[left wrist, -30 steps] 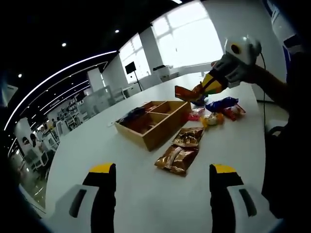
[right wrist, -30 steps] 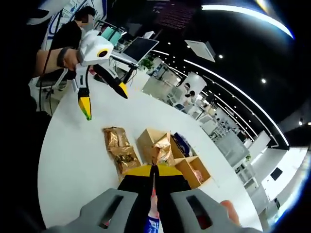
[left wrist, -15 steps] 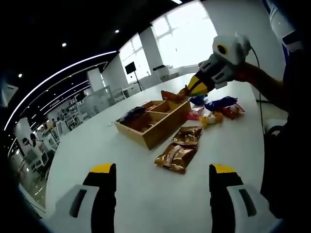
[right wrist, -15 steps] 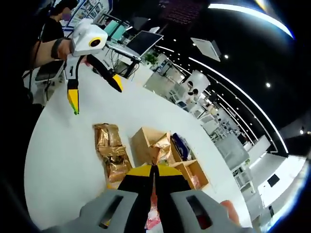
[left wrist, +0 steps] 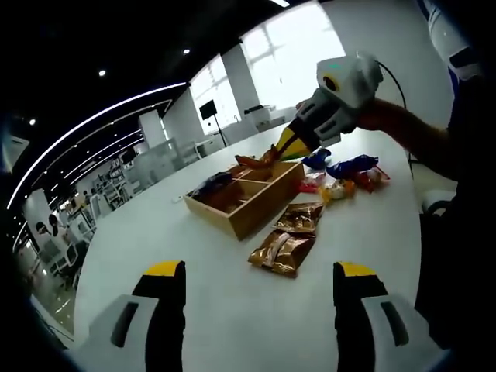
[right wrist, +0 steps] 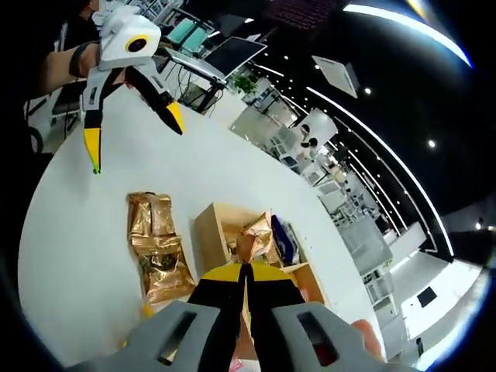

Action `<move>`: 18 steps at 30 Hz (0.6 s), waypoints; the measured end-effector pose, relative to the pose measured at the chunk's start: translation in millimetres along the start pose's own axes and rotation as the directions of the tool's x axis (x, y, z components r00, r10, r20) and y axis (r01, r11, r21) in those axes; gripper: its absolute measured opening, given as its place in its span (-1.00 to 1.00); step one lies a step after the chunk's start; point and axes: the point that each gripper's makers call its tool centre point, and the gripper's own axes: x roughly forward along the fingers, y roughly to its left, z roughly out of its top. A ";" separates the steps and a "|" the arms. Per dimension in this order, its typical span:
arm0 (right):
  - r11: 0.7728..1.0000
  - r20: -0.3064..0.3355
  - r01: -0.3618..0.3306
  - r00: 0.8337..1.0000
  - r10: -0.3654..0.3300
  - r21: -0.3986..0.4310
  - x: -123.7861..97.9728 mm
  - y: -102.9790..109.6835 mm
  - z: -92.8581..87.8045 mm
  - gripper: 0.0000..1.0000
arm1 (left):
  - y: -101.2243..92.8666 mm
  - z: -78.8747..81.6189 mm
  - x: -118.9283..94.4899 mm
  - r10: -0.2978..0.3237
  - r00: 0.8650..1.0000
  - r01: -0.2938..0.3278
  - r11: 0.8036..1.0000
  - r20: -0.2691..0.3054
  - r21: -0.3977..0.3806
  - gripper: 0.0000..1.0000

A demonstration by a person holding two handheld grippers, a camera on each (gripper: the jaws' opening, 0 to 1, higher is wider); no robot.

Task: Pick up the scattered marshmallows, QQ candies, Oreo cookies, and mixed nuts on the table and sort them into separate containers

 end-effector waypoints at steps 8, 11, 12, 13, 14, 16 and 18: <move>1.000 -0.039 0.006 0.999 -0.007 -0.012 13.0 -4.0 -4.3 -1.00 | 1.5 1.2 -1.1 0.006 1.000 -0.006 1.000 0.002 0.002 0.63; 1.000 -0.030 -0.002 1.000 0.002 -0.008 17.1 -3.3 -1.3 -1.00 | 1.3 1.5 -1.2 0.006 1.000 -0.006 1.000 0.004 0.002 0.63; 1.000 -0.029 -0.004 1.000 0.003 -0.011 18.5 -3.5 -0.8 -1.00 | 1.3 1.2 -1.3 0.006 1.000 -0.006 1.000 0.004 0.001 0.63; 1.000 -0.030 -0.005 1.000 0.005 -0.016 20.1 -4.2 -0.3 -1.00 | 1.4 0.6 -1.4 0.006 1.000 -0.006 1.000 0.002 0.000 0.63; 1.000 -0.030 -0.007 1.000 0.006 -0.025 22.2 -6.2 0.5 -1.00 | 1.4 -0.1 -1.6 0.006 1.000 -0.006 1.000 0.000 0.000 0.63; 0.999 -0.031 -0.008 1.000 0.007 -0.032 26.0 -12.4 2.0 -1.00 | 1.6 -1.9 -1.8 0.007 1.000 -0.007 1.000 -0.005 -0.002 0.63; 1.000 -0.030 -0.009 1.000 0.008 -0.028 28.6 -17.2 2.2 -1.00 | 1.9 -2.4 -1.8 0.012 1.000 -0.011 1.000 -0.012 0.002 0.63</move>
